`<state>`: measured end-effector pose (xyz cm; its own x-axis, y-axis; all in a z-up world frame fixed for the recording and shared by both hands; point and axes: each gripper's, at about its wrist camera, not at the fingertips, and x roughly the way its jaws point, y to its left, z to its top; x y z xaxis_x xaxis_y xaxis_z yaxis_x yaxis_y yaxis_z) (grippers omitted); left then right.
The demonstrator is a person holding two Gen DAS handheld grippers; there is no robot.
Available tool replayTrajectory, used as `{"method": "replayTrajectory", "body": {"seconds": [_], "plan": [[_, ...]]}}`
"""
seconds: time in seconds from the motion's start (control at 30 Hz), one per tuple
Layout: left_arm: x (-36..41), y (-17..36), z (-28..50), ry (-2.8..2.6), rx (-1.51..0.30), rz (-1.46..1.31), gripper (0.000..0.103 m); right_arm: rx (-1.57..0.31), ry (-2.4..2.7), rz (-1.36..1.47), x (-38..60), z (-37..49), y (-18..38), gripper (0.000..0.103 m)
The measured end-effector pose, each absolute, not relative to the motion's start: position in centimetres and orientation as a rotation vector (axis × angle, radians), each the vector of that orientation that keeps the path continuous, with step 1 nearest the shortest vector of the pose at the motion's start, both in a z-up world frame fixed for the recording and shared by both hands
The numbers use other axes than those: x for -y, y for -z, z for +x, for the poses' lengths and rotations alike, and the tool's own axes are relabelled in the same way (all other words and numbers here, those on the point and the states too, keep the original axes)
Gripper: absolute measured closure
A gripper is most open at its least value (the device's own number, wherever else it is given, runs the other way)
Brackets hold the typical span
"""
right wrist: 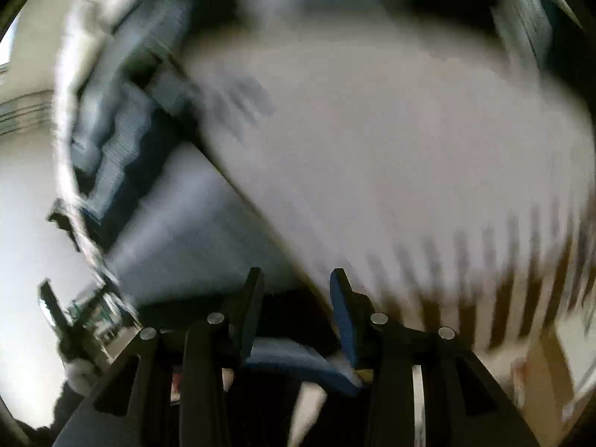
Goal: Fold small clothes
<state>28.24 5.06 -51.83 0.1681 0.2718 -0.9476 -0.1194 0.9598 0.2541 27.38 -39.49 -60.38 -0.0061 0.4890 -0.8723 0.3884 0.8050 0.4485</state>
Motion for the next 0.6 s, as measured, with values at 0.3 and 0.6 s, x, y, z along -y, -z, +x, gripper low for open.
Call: {"method": "replayTrajectory", "body": {"seconds": [0.3, 0.6], "plan": [[-7.1, 53.6, 48.2, -0.116, -1.222, 0.192, 0.0, -1.482, -0.218, 0.328, 34.3, 56.6, 58.9, 0.047], [-7.9, 60.5, 57.2, 0.109, -1.366, 0.203, 0.082, -1.674, -0.333, 0.175, 29.8, 63.9, 64.3, 0.099]]}}
